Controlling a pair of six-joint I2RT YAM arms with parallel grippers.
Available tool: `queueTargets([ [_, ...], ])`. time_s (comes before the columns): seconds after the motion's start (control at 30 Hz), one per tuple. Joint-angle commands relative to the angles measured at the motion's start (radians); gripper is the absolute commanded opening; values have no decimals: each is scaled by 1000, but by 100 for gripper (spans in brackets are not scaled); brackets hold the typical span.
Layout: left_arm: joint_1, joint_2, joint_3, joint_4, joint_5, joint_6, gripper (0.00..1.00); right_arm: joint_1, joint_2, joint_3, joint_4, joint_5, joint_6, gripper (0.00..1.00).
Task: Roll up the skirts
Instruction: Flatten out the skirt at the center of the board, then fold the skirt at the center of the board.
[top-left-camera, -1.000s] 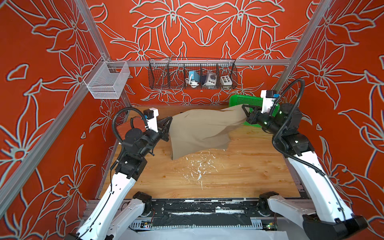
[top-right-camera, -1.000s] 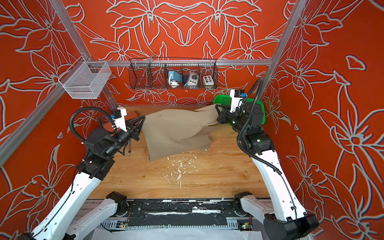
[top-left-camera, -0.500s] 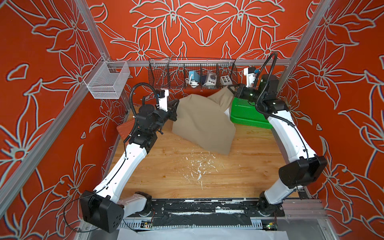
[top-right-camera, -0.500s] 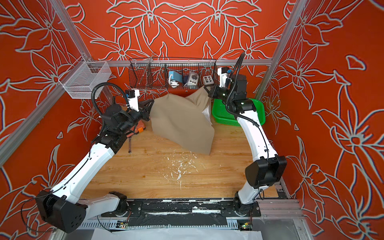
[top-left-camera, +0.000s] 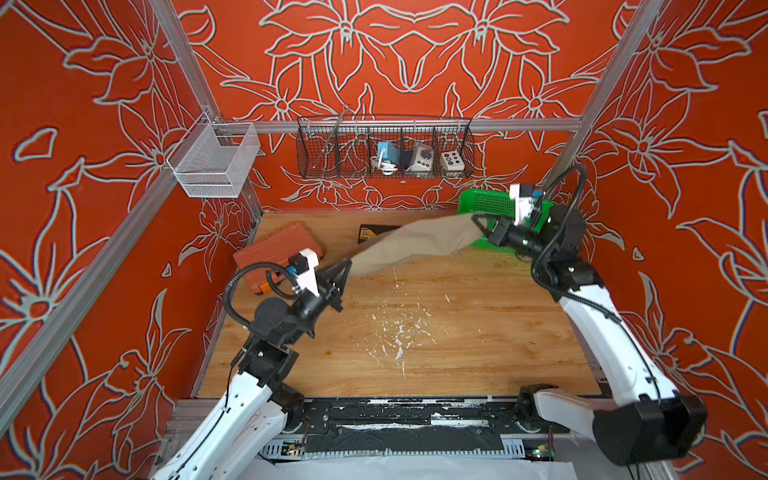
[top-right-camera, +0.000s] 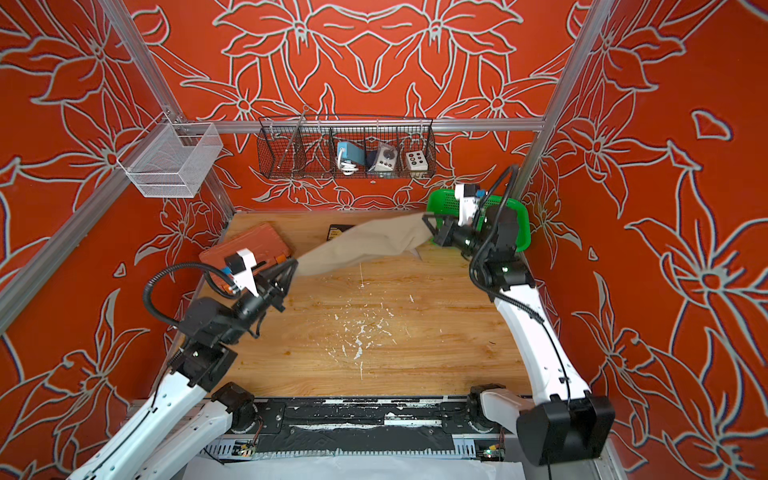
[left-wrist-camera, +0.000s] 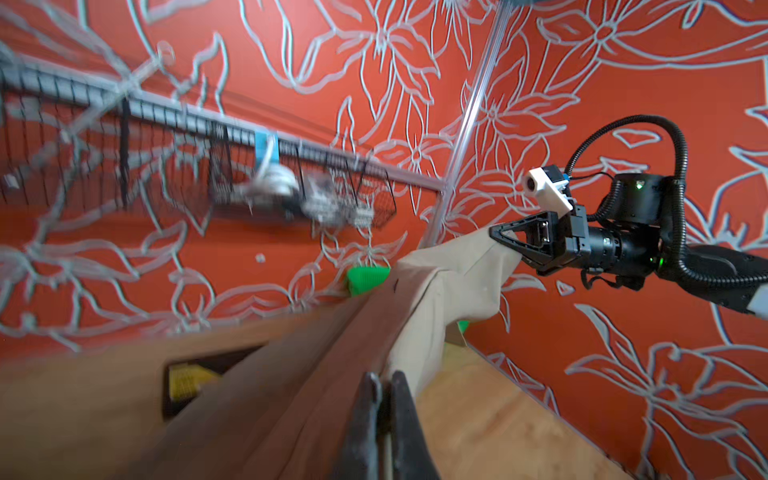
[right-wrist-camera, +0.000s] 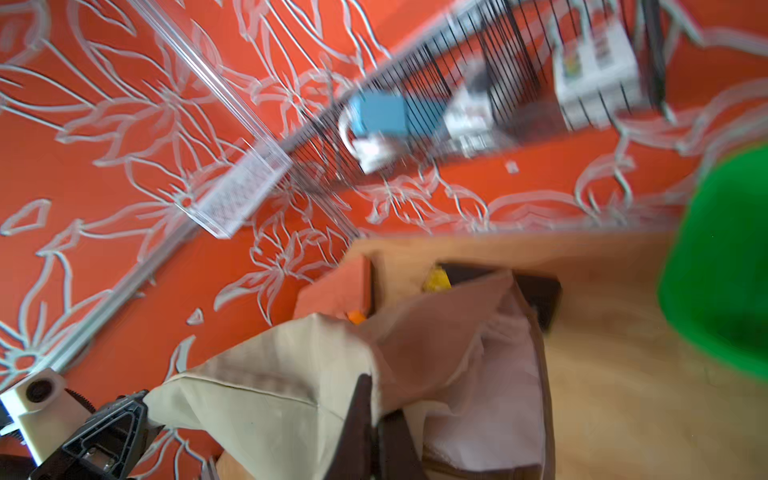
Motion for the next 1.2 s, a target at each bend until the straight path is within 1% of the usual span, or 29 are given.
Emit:
queueTargets([
  [0.0, -134, -118, -145, -55, -146, -160, 0, -13, -118, -247, 71, 107, -12, 0],
  [0.1, -270, -234, -279, -118, -224, -254, 0, -27, -257, -441, 69, 185, -11, 0],
  [0.2, -381, -334, -394, -165, -278, -321, 0, -35, -360, -546, 32, 229, -14, 0],
  [0.27, -440, -384, -453, -192, -308, -341, 0, -36, -401, -581, 7, 246, -13, 0],
  [0.4, -516, -424, -539, -193, -313, -368, 0, -36, -418, -606, -30, 266, -21, 0],
  [0.47, -541, -413, -566, -176, -305, -373, 0, -35, -402, -609, -32, 268, -29, 0],
  [0.53, -568, -397, -569, -196, -328, -367, 0, -36, -374, -612, -5, 260, -30, 0],
  [0.63, -594, -394, -537, -275, -448, -377, 0, -36, -286, -588, 64, 224, -23, 0],
  [0.73, -594, -408, -469, -354, -598, -379, 0, -36, -162, -511, 121, 167, -30, 0],
  [0.83, -593, -365, -390, -394, -744, -356, 0, -32, -23, -398, 163, 97, -48, 0],
  [0.9, -593, -275, -339, -424, -862, -353, 0, -18, 89, -305, 170, 60, -76, 0],
  [1.0, -592, -120, -274, -443, -998, -378, 0, 16, 238, -181, 161, 42, -112, 0],
  [1.1, -579, -11, -246, -406, -1062, -398, 0, 39, 365, -99, 202, 27, -95, 0],
  [1.17, -543, 38, -232, -394, -1070, -411, 0, 59, 447, -33, 222, 16, -86, 0],
])
